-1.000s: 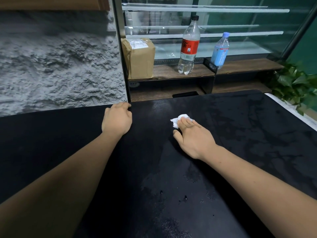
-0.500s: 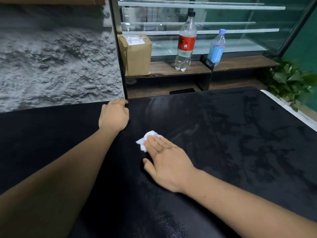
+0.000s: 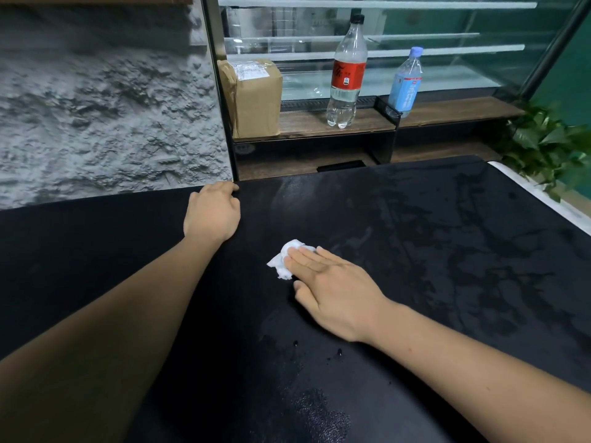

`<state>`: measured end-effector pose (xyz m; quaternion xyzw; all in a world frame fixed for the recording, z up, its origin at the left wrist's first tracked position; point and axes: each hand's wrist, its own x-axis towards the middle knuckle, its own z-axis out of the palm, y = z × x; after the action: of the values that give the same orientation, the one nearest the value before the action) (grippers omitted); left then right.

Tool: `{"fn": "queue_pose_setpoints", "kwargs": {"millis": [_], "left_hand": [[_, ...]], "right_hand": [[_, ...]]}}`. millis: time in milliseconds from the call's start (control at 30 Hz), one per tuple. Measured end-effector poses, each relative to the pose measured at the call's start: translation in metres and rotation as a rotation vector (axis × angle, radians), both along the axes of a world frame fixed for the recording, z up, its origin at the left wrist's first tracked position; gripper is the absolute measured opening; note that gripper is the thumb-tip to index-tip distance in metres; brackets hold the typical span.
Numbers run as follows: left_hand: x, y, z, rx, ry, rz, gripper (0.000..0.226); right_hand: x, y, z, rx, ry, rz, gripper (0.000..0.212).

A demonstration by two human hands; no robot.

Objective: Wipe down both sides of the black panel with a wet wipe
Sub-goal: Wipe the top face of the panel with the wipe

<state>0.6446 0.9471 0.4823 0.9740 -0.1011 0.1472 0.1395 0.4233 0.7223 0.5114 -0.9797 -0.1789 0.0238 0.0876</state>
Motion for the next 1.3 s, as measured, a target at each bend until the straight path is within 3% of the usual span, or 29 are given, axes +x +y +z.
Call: {"fn": "queue_pose_setpoints", "kwargs": {"millis": [367,800,1300], "left_hand": [[0.001,0.0,0.001,-0.022,0.009,-0.005,0.04],[-0.006,0.003,0.013,0.069,0.183,-0.07,0.047],[-0.123,0.003,0.017,0.012,0.151,-0.211,0.049]], "right_hand": [[0.0,-0.08,0.006,0.01,-0.046,-0.185,0.044],[0.0,-0.085,-0.004,-0.02,-0.046,-0.297,0.057],[-0.002,-0.08,0.003,-0.039,-0.049,-0.274,0.041]]}}
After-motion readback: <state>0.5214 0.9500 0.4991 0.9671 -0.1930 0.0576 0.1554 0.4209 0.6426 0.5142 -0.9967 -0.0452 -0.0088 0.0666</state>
